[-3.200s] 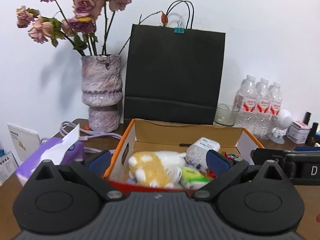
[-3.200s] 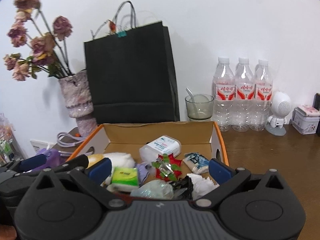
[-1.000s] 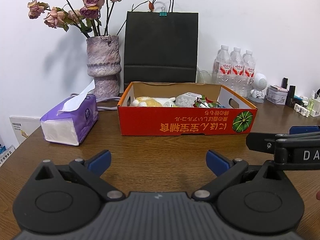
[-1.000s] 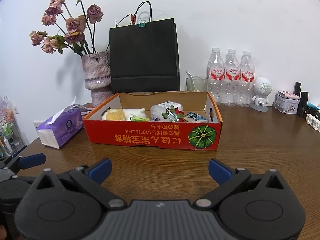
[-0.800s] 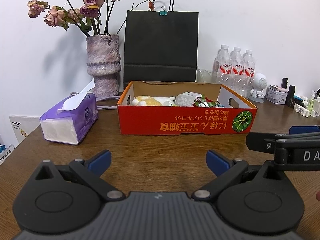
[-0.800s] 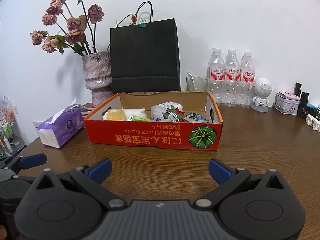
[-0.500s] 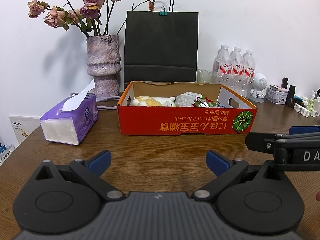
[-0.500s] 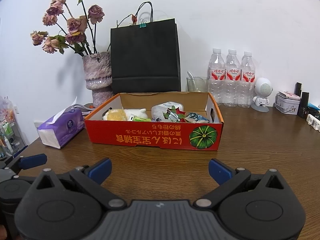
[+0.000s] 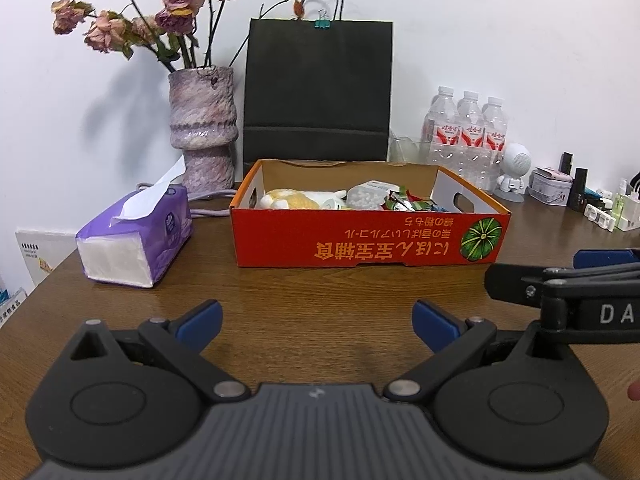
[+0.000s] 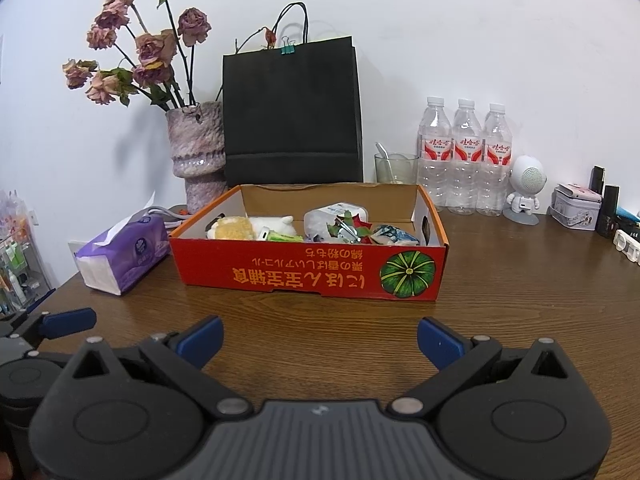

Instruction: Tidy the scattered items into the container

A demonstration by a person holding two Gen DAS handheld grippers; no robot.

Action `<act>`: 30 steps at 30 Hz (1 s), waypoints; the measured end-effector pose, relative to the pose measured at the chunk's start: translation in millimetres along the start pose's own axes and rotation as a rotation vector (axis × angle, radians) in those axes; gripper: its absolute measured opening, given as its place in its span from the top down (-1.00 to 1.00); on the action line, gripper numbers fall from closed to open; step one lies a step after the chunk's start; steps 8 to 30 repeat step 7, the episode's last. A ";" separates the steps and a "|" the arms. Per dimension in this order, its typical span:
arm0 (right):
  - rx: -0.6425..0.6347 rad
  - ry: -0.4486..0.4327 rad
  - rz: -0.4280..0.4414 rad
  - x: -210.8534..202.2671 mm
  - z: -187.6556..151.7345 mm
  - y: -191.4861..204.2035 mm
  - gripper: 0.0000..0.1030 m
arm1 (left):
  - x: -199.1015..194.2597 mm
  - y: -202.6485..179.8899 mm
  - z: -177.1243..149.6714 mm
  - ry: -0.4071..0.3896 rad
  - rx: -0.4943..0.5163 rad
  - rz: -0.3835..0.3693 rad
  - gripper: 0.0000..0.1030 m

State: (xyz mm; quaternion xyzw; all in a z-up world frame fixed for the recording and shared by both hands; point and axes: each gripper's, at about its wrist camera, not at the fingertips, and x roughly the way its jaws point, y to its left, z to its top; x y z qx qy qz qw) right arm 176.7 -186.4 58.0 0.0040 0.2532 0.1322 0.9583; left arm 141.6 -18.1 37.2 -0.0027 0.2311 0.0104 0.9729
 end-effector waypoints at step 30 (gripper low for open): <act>-0.004 0.001 0.005 0.0 -0.4 -0.3 -1.00 | -1.2 -0.1 0.2 -0.009 -0.004 0.009 -1.00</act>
